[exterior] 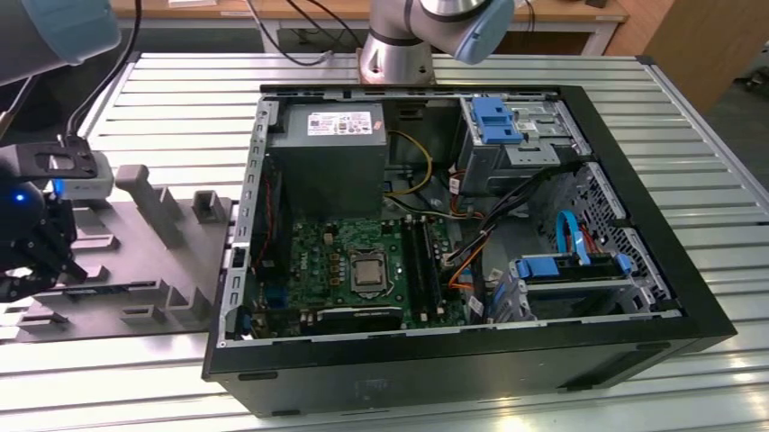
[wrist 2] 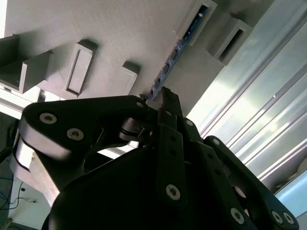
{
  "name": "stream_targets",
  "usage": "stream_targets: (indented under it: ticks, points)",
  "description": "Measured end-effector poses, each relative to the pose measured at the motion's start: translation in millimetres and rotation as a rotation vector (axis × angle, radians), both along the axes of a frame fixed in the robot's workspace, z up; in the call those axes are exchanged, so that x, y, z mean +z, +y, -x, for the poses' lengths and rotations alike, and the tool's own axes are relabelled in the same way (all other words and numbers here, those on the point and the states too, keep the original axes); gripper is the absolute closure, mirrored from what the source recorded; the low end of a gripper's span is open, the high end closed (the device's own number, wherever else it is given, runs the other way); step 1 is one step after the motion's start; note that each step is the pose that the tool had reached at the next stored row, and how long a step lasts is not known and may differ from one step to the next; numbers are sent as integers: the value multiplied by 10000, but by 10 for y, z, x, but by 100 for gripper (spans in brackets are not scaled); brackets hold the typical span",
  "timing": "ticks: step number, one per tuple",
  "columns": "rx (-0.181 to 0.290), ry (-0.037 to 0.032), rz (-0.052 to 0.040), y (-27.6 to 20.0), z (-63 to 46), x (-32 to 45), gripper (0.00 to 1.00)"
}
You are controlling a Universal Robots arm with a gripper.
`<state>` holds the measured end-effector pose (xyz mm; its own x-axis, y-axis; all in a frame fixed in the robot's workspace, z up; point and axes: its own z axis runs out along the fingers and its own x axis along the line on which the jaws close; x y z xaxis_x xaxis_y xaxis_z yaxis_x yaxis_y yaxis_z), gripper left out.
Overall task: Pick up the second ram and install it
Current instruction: 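Pick up the second ram and move it above second insertion slot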
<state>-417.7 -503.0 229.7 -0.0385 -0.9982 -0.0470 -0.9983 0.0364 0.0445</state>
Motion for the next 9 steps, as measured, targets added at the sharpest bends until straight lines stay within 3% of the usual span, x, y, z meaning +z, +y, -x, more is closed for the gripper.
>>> stream_targets:
  ticks: [9]
  points:
    - [589,-1,-31,1,48,-94,89]
